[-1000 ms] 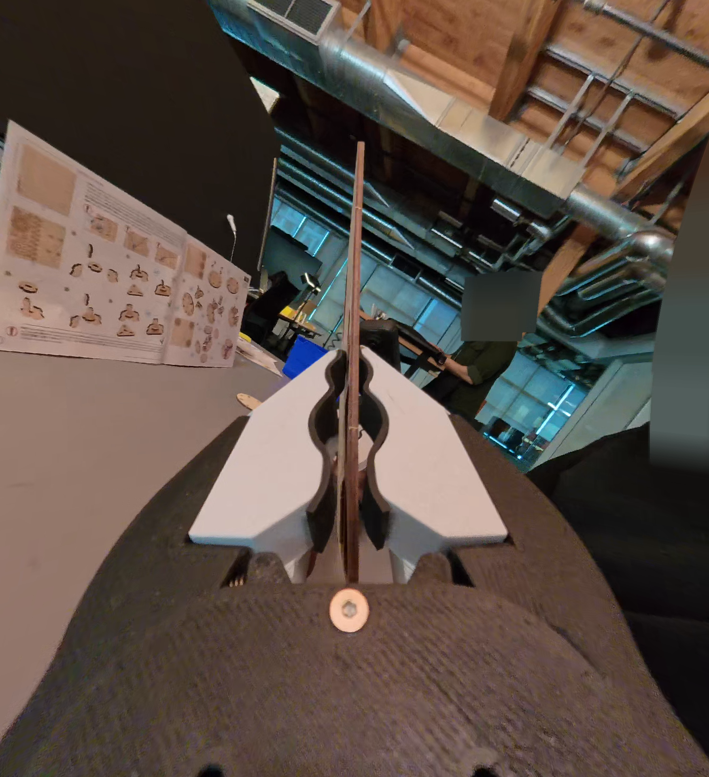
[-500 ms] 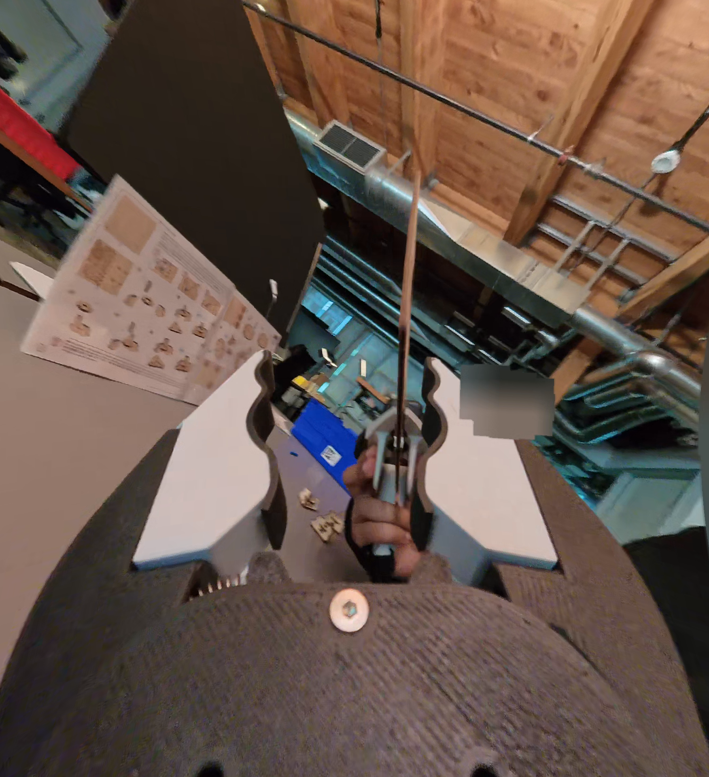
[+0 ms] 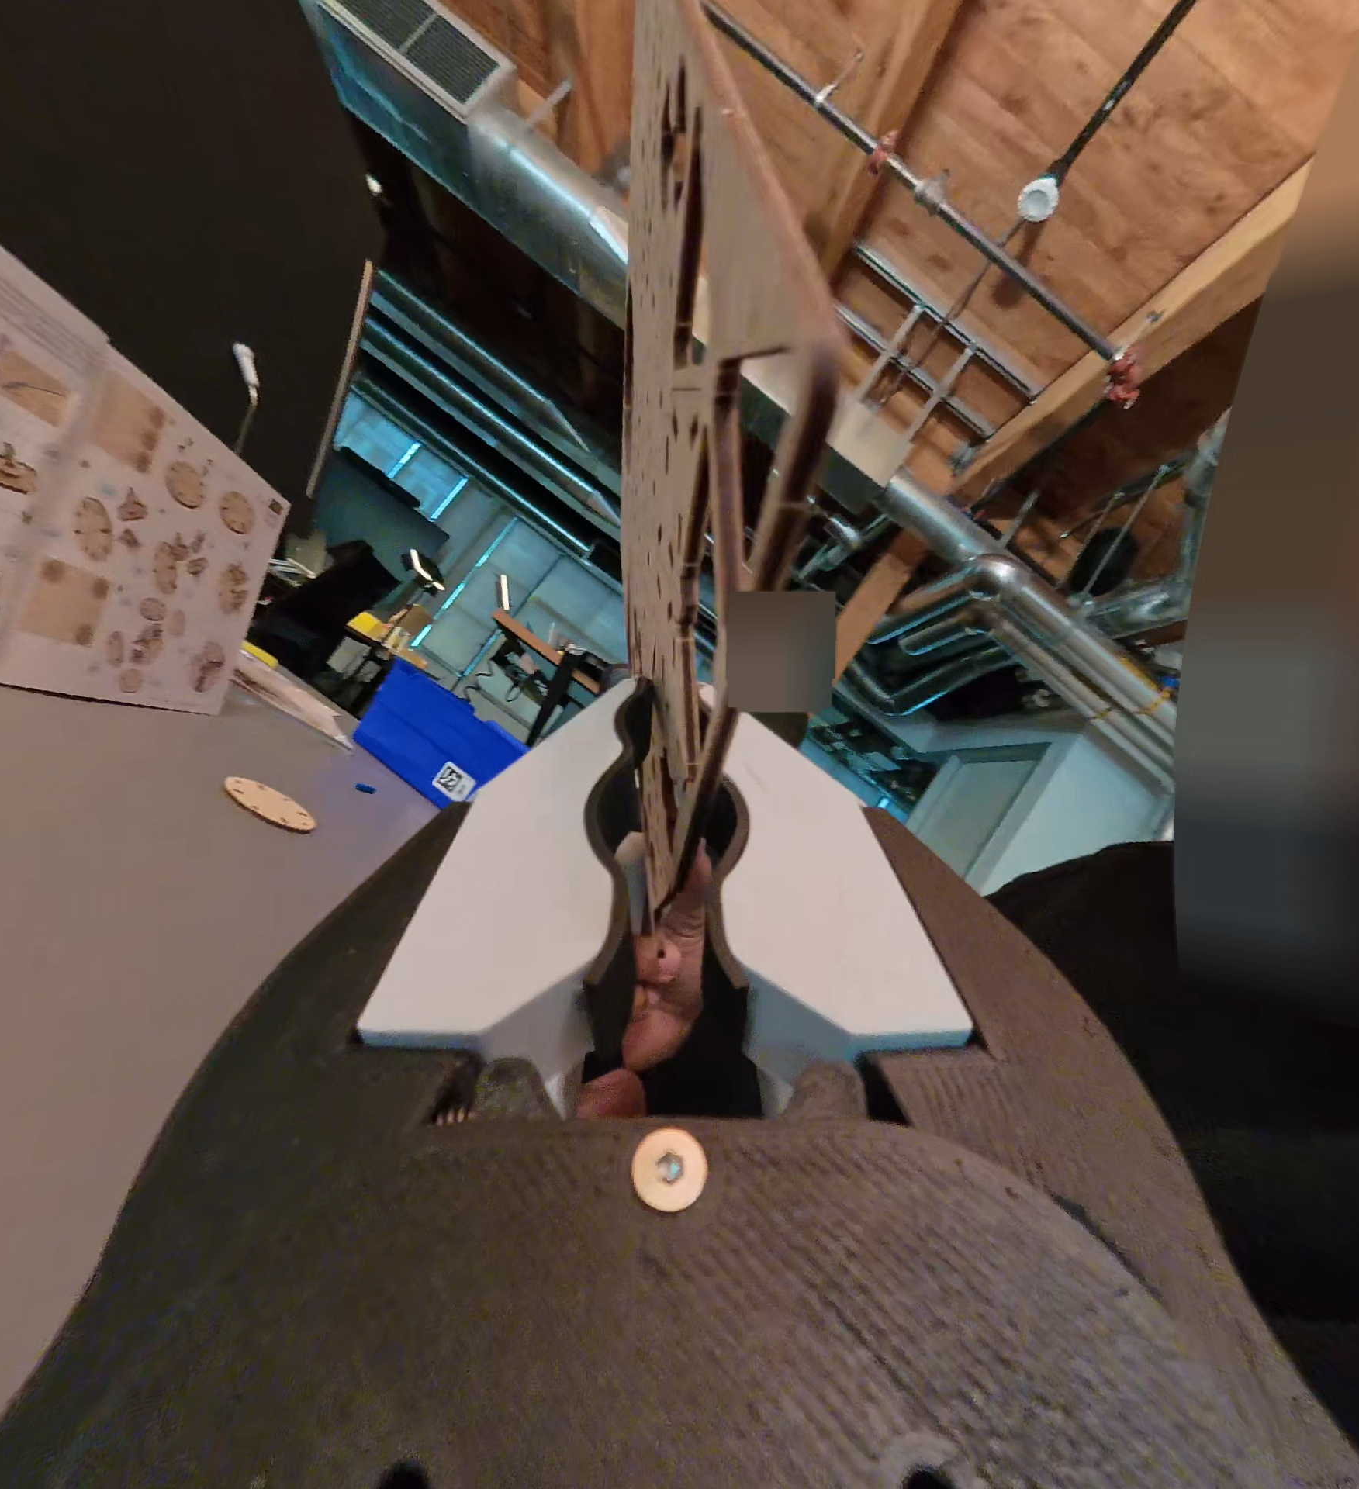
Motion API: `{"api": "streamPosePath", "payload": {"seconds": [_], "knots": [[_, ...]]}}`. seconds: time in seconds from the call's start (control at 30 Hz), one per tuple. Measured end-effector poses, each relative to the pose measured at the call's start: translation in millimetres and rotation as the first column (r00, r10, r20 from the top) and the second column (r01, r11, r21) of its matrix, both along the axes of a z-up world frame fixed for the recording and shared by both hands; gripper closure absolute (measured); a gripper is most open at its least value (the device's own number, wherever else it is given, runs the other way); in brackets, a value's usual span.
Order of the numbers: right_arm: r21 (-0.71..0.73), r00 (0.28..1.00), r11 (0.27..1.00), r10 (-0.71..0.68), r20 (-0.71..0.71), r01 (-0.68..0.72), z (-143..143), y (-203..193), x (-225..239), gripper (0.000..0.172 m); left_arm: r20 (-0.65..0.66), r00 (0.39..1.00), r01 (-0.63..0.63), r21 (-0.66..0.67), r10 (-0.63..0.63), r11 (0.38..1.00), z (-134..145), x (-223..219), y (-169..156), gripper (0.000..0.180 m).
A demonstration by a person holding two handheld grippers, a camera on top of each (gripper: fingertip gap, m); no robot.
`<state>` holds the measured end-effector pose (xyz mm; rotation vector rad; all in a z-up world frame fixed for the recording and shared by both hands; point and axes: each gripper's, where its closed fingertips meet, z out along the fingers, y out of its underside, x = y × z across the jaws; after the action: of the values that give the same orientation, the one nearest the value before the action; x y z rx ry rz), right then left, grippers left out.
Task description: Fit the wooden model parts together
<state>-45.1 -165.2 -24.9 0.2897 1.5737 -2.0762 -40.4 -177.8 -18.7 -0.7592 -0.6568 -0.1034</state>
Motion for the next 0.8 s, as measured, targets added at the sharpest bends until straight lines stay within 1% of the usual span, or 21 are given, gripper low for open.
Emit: {"api": "streamPosePath", "payload": {"seconds": [0.07,0.13,0.23,0.33,0.47,0.57,0.67,0.73,0.8], "knots": [[0.011,1.000,1.000,-0.001,-0.003,0.001,-1.8,-1.5,0.2,0.170,0.001,1.000,-0.025,-0.003,0.025,1.000,-0.4,-0.9,-3.6,0.176],[0.024,1.000,1.000,-0.008,-0.016,0.009,-3.8,-1.5,-0.7,0.171,0.006,0.999,-0.045,0.030,0.045,0.999,0.5,-2.1,-10.0,0.175],[0.033,0.999,0.999,-0.016,-0.035,0.017,-5.2,-1.3,-0.8,0.171,0.020,0.999,-0.048,0.066,0.047,0.997,-0.1,-2.8,-16.4,0.178],[0.030,0.999,0.999,-0.031,-0.040,0.032,-4.1,0.9,-3.4,0.170,0.035,0.998,-0.049,0.041,0.048,0.998,-3.4,-4.0,-14.0,0.179],[-0.012,0.996,0.997,-0.082,-0.029,0.082,3.5,10.6,-14.1,0.170,0.048,0.998,-0.026,-0.022,0.027,0.999,-7.6,-4.5,-2.7,0.180],[-0.030,0.996,0.996,-0.091,-0.024,0.090,7.0,15.3,-17.5,0.170,0.060,0.998,0.005,-0.034,-0.003,0.999,-9.6,-4.3,3.2,0.180],[-0.030,0.994,0.994,-0.102,-0.032,0.101,8.0,16.3,-18.8,0.170,0.060,0.998,-0.004,-0.036,0.006,0.999,-9.4,-4.1,2.5,0.180],[-0.051,0.993,0.992,-0.114,-0.014,0.113,9.9,18.1,-21.1,0.165,0.063,0.998,-0.030,-0.004,0.030,1.000,-8.3,-4.9,-5.7,0.180],[-0.052,0.991,0.990,-0.131,0.018,0.132,8.1,17.6,-25.5,0.154,0.073,0.996,-0.053,0.040,0.050,0.998,-7.9,-6.0,-15.1,0.179]]}}
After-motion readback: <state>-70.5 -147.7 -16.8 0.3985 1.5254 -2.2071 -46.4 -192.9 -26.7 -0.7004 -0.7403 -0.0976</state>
